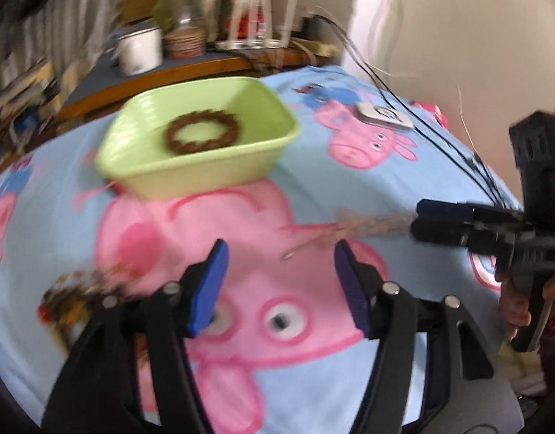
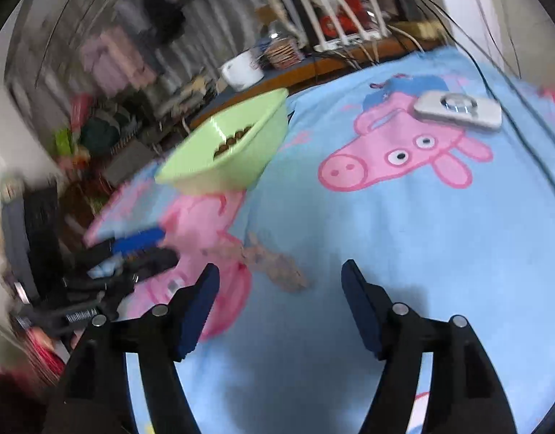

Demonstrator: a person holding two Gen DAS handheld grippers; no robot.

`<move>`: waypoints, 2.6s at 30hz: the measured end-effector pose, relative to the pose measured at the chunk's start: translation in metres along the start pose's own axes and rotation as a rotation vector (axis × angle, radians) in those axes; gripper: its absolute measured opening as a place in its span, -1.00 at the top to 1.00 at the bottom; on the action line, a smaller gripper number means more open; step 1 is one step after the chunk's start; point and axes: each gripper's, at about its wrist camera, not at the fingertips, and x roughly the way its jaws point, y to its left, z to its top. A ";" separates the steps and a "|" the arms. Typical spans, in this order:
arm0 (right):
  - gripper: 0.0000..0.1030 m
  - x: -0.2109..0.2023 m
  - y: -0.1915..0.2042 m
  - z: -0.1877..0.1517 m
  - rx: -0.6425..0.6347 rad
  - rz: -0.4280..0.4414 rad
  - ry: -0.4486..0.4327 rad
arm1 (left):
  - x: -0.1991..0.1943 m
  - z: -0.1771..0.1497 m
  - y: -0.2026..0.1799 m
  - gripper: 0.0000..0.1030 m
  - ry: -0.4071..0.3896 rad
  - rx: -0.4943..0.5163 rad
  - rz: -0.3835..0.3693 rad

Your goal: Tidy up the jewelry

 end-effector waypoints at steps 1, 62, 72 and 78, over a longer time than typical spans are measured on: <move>0.25 0.001 0.006 -0.001 -0.059 -0.044 0.002 | 0.006 0.003 -0.009 -0.14 0.002 0.036 0.001; 1.00 0.089 0.123 0.033 -0.179 0.312 0.141 | -0.080 -0.056 0.149 0.67 -0.087 -0.418 0.003; 1.00 0.106 0.140 0.035 -0.152 0.331 0.204 | -0.065 -0.080 0.150 0.67 -0.021 -0.431 0.127; 1.00 0.058 0.079 0.036 -0.010 0.330 0.119 | -0.086 -0.075 0.137 0.67 -0.080 -0.366 0.119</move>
